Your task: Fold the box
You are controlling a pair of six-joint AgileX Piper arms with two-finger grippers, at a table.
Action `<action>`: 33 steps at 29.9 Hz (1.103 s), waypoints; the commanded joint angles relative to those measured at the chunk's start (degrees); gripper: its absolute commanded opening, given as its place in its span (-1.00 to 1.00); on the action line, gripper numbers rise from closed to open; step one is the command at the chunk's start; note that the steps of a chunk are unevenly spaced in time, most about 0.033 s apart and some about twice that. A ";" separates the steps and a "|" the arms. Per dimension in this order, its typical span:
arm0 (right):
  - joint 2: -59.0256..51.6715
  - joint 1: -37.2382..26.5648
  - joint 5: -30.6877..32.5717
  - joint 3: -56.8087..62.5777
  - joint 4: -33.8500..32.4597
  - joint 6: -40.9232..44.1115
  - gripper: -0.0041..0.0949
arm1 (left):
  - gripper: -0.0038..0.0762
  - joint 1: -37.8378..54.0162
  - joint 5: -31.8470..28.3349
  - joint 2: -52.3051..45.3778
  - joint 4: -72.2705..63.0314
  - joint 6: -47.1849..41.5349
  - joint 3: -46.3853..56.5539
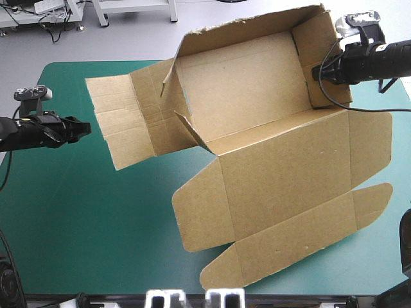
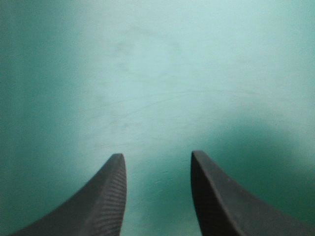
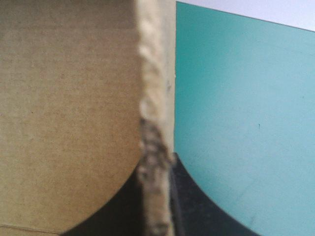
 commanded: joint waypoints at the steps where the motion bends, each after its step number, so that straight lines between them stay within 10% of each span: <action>1: -2.72 -0.34 0.87 -1.19 8.37 -1.03 -0.97 | -0.14 1.69 6.93 1.80 -24.23 13.11 -0.36; 5: -2.45 -0.34 0.76 -1.19 11.18 -1.83 -0.97 | -0.14 1.59 19.09 6.43 -37.88 21.07 -0.36; 33: 1.48 7.84 -3.96 -1.19 -2.94 3.64 -0.97 | -0.10 -16.36 18.83 4.36 -49.76 21.50 -0.36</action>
